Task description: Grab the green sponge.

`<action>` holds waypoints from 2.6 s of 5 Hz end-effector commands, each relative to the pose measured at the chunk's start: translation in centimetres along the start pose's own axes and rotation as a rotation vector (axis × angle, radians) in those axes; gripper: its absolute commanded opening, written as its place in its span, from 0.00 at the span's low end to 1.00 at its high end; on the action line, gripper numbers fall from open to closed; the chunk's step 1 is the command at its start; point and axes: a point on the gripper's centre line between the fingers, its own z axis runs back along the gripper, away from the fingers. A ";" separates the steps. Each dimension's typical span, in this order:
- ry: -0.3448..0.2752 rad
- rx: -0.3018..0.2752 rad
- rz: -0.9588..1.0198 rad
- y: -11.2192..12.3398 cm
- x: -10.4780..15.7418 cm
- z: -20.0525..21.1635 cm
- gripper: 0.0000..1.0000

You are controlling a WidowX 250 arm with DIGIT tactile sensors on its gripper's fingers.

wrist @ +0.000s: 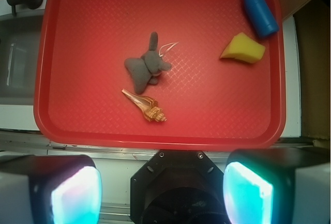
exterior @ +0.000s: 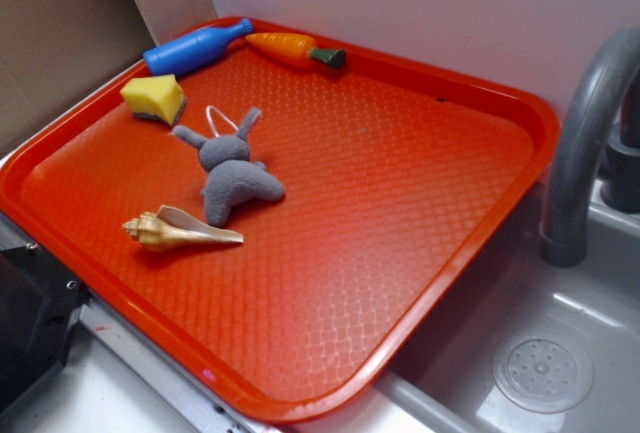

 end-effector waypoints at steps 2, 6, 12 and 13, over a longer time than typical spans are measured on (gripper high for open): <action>-0.018 -0.047 0.255 0.9 1.5 -1.2 1.00; -0.171 0.141 1.236 7.6 8.5 -11.5 1.00; -0.335 0.504 1.757 14.5 10.9 -18.4 1.00; -0.345 0.556 1.749 14.6 10.5 -18.9 1.00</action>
